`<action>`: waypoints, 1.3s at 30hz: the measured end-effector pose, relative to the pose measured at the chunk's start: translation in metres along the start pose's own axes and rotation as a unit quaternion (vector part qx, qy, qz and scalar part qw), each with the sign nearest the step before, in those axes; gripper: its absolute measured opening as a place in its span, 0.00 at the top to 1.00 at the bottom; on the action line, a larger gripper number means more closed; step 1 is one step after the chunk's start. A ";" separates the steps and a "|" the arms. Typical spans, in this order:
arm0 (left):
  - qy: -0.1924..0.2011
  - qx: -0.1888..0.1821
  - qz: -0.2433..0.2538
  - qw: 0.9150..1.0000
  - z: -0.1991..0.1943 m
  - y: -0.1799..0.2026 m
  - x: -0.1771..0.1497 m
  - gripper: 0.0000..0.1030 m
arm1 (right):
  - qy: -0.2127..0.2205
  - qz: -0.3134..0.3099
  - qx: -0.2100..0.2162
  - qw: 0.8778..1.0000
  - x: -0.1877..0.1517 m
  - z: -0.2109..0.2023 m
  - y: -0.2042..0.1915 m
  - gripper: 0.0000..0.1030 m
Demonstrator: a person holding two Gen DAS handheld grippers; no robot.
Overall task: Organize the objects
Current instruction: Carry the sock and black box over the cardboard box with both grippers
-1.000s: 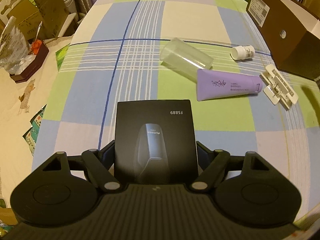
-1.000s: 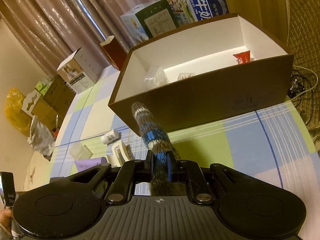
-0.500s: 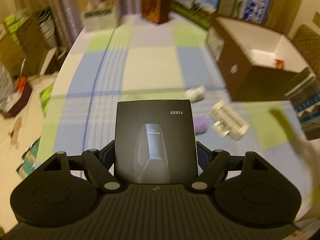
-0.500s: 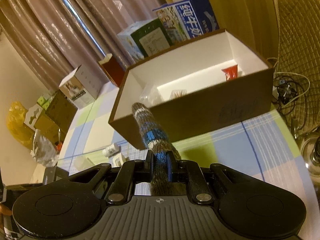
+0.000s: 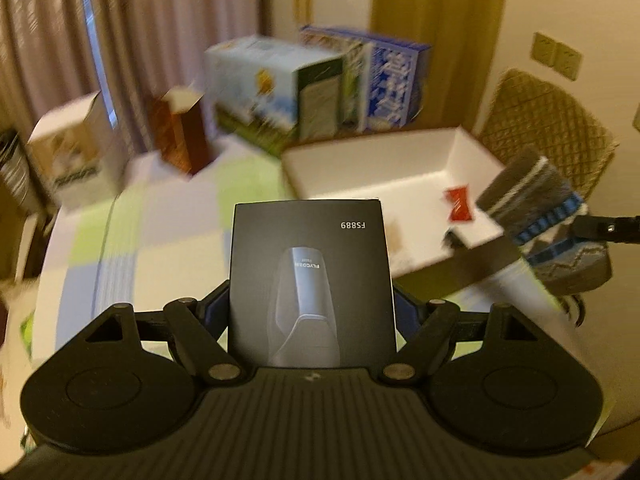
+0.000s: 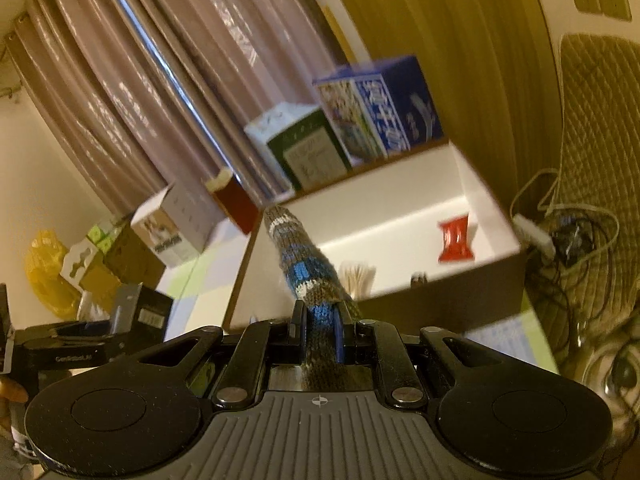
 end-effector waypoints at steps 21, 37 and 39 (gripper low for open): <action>-0.028 -0.029 0.010 0.999 0.140 0.084 0.118 0.26 | 0.002 0.046 -0.016 0.999 0.083 0.076 0.071 0.91; -0.103 -0.003 -0.011 0.995 0.245 0.094 0.124 0.26 | -0.046 0.115 -0.041 0.991 0.088 0.147 0.116 0.91; -0.105 -0.002 -0.015 0.994 0.255 0.094 0.124 0.25 | -0.048 0.119 -0.042 0.991 0.089 0.151 0.118 0.91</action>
Point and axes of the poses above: each gripper's, at about its wrist camera, not at the fingertips, and z roughly the way its jaws point, y to its right, x to its top, the point moved 1 cm from there along z, roughly the way its jaws point, and after that the axes turned 4 degrees about -x, right-handed, at the moved point
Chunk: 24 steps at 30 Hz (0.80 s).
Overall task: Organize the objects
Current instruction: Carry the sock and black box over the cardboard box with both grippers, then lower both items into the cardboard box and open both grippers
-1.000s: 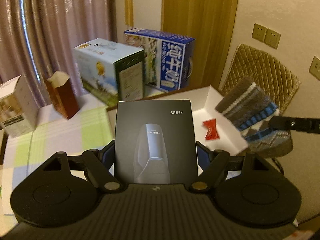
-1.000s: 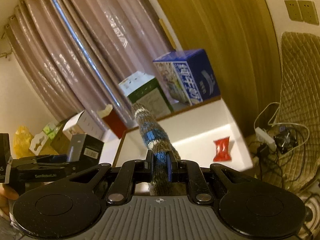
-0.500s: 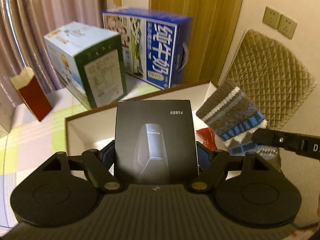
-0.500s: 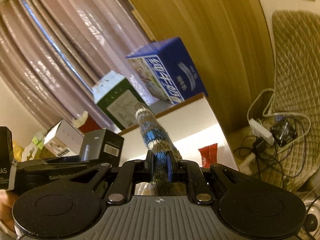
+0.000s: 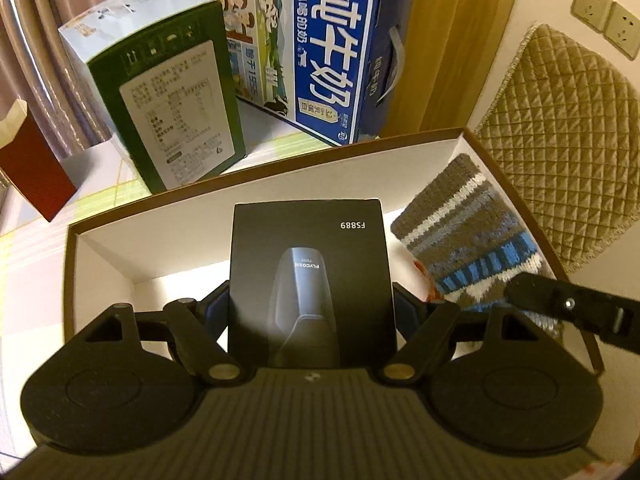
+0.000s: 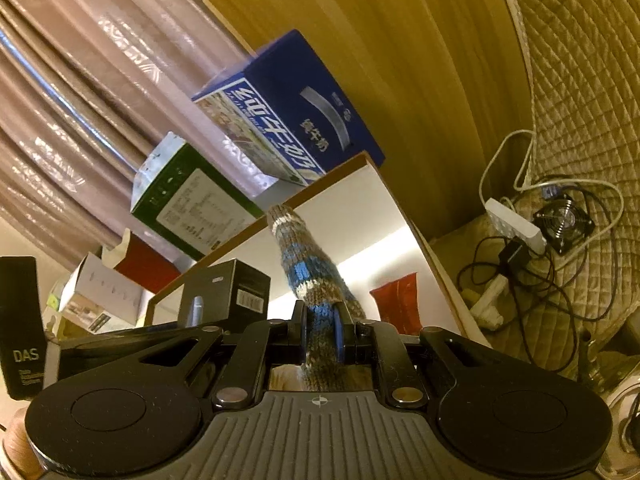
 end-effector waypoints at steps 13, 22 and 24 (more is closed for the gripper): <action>0.007 0.011 0.007 1.000 0.002 -0.010 0.013 0.22 | 0.002 0.003 -0.007 1.000 0.005 0.016 -0.004 0.91; 0.007 0.006 0.002 1.000 -0.017 -0.028 0.003 0.13 | 0.010 -0.067 -0.020 0.997 -0.008 0.014 -0.025 0.43; 0.006 0.005 0.002 1.000 -0.022 -0.030 -0.001 0.13 | 0.003 -0.088 -0.025 0.996 -0.012 0.012 -0.029 0.39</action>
Point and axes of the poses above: each gripper's, at about its wrist camera, not at the fingertips, and z roughly the way its jaws point, y to its right, x to its top, the point moved 1 cm from there along z, roughly the way its jaws point, and after that the axes turned 4 degrees about -x, right-handed, at the moved point
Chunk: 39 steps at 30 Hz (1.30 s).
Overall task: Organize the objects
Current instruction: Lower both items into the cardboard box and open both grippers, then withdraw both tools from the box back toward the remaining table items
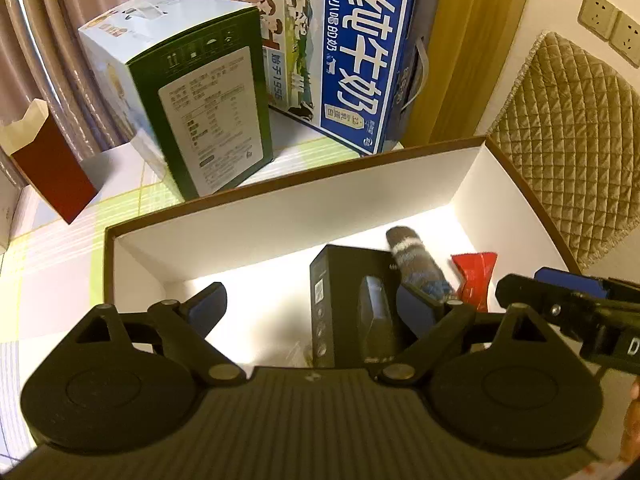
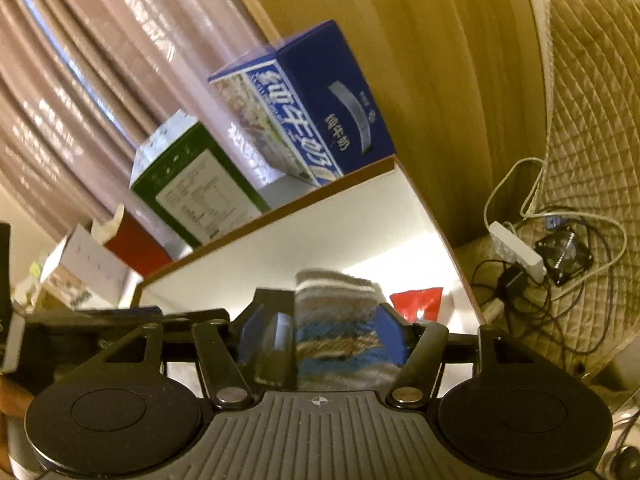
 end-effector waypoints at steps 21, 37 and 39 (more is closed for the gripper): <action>0.035 -0.021 -0.010 0.999 -0.085 -0.013 -0.053 0.07 | 0.016 -0.092 -0.036 0.995 -0.034 -0.051 -0.025 0.02; 0.047 -0.022 -0.030 0.998 -0.139 -0.021 -0.105 0.07 | 0.037 -0.083 -0.021 0.996 -0.062 -0.098 -0.044 0.02; 0.048 -0.023 -0.033 0.998 -0.144 -0.022 -0.111 0.07 | 0.039 -0.081 -0.020 0.996 -0.066 -0.103 -0.046 0.02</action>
Point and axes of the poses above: each gripper's, at about its wrist camera, not at the fingertips, and z roughly the way its jaws point, y to its right, x to its top, the point moved 1 cm from there along z, roughly the way its jaws point, and after that the axes turned 4 degrees about -x, right-handed, at the moved point
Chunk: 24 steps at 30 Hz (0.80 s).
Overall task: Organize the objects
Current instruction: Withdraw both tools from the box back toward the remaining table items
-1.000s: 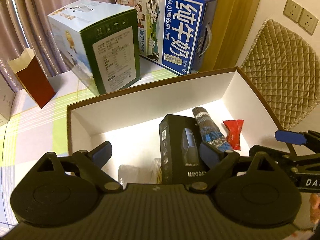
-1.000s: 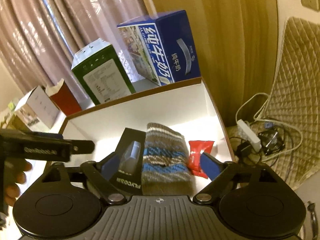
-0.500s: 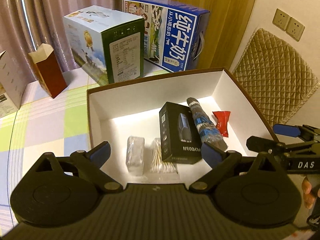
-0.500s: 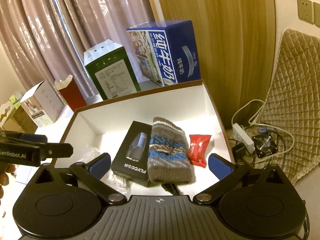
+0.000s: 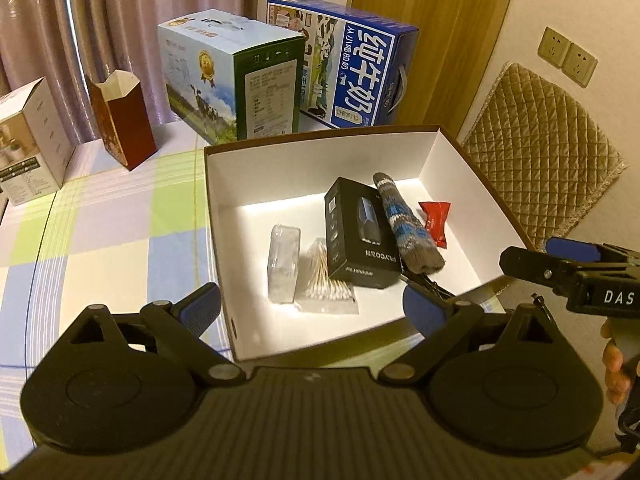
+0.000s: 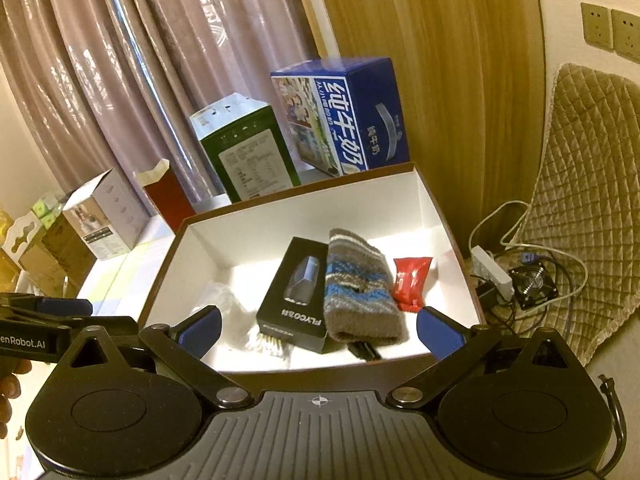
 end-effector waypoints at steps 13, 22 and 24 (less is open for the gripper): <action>-0.010 0.003 -0.013 1.000 -0.034 -0.011 -0.043 0.07 | 0.001 0.001 0.005 1.000 -0.026 -0.030 -0.020 0.02; -0.014 0.010 -0.024 1.000 -0.058 -0.026 -0.070 0.07 | -0.009 -0.001 0.017 1.000 -0.050 -0.044 -0.041 0.02; -0.017 0.013 -0.027 0.999 -0.062 -0.030 -0.077 0.07 | -0.014 -0.002 0.022 1.000 -0.055 -0.045 -0.047 0.02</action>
Point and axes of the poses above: each gripper's, at about its wrist camera, not at the fingertips, and z roughly the way its jaws point, y to its right, x to its top, the point moved 1 cm from there along z, roughly the way its jaws point, and after that the axes turned 4 degrees about -x, right-handed, at the moved point
